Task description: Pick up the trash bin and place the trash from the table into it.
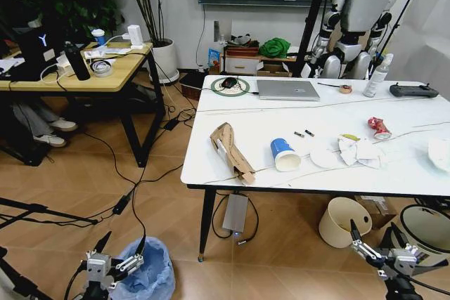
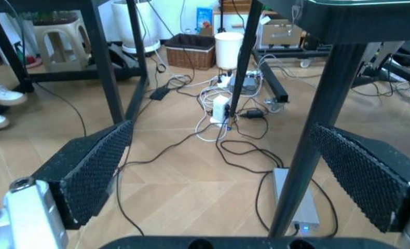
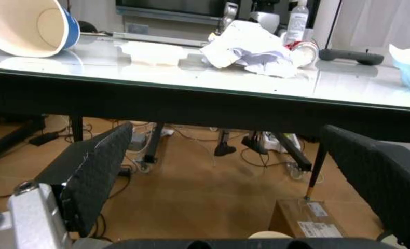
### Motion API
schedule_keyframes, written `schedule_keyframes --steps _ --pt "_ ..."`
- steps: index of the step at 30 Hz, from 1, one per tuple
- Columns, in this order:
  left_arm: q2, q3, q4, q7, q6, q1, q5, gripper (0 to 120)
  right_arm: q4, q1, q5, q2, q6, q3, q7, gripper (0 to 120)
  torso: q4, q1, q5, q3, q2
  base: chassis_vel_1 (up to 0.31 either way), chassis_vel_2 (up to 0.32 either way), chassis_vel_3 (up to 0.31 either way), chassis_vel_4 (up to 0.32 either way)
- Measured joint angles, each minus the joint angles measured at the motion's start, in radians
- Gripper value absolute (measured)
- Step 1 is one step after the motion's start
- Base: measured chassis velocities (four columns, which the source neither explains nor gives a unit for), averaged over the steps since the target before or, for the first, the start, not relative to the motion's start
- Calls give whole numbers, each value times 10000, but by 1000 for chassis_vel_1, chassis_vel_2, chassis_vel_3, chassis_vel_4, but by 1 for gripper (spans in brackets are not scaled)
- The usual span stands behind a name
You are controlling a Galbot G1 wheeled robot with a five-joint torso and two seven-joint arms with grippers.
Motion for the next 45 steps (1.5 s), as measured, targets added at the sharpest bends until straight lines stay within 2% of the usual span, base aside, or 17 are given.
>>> schedule_keyframes --steps 27,45 --pt "-33 -46 -7 0 -12 43 213 100 -3 45 40 -3 7 -11 -2 100 0 -10 0 -13 -21 0 0 0 0" --pt "-23 0 -39 -9 40 25 262 100 24 68 59 12 10 -8 -2 100 0 -406 0 -510 -917 0 0 0 0"
